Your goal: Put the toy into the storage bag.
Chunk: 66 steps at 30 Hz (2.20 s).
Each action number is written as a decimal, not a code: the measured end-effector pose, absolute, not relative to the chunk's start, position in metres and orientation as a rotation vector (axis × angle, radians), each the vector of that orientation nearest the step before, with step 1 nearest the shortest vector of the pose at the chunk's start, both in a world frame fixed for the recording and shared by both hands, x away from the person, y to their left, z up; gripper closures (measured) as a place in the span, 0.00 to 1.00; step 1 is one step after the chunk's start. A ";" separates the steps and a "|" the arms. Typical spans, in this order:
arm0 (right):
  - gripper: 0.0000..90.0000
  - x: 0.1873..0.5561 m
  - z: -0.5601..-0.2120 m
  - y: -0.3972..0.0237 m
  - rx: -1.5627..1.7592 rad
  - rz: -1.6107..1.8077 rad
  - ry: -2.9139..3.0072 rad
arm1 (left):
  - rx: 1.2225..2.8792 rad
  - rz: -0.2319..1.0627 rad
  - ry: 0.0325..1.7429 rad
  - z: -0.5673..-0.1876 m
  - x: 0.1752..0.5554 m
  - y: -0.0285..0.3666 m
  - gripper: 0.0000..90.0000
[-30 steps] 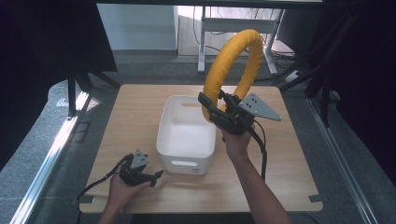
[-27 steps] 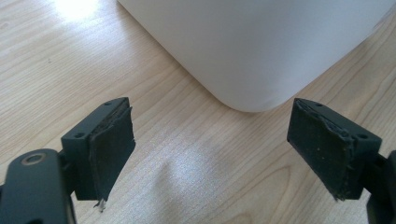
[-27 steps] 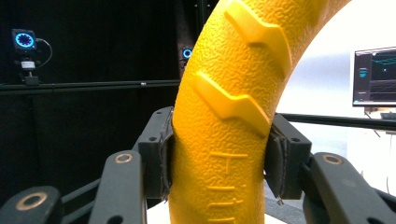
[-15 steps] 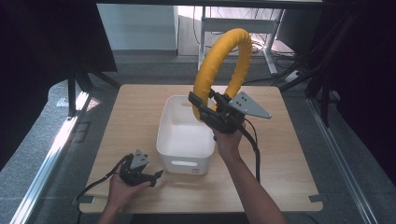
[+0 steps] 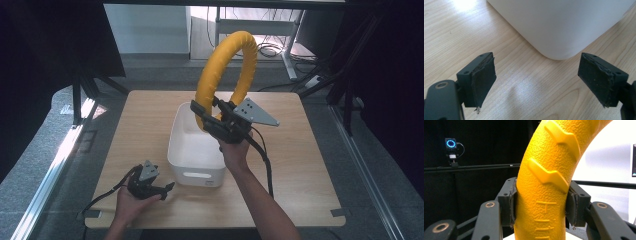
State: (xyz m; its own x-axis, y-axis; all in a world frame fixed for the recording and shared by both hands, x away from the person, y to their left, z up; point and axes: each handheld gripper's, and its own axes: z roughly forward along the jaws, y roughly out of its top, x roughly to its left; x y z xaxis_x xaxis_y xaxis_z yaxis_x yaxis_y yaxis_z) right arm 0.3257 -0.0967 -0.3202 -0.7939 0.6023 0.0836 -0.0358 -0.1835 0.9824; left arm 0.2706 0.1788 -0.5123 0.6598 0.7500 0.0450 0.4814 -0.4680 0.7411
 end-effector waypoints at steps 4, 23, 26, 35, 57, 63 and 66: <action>0.56 0.327 -0.322 -0.091 0.652 2.030 1.665 | 2.155 0.479 0.947 -0.512 0.271 0.179 0.16; 0.56 0.328 -0.328 -0.071 0.638 2.051 1.701 | 2.161 0.478 0.945 -0.512 0.270 0.179 0.16; 0.56 0.327 -0.329 -0.067 0.646 2.060 1.695 | 2.158 0.480 0.945 -0.512 0.270 0.179 0.16; 0.56 0.321 -0.338 -0.059 0.645 2.071 1.712 | 2.160 0.480 0.945 -0.512 0.270 0.179 0.16; 0.56 0.312 -0.369 -0.053 0.699 2.084 1.716 | 2.163 0.482 0.945 -0.513 0.270 0.178 0.16; 0.56 0.309 -0.377 -0.048 0.714 2.072 1.714 | 2.165 0.481 0.945 -0.514 0.270 0.178 0.16; 0.56 0.309 -0.379 -0.048 0.719 2.069 1.713 | 2.166 0.480 0.944 -0.514 0.270 0.178 0.16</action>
State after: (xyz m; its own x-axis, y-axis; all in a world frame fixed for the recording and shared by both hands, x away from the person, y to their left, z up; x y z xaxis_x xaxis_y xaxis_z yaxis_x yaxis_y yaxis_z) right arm 0.3094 -0.0481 -0.3794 -0.8063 0.5711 0.1544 0.0454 -0.2005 0.9786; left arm 0.2704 0.1780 -0.5137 0.6632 0.7468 0.0506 0.4811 -0.4770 0.7355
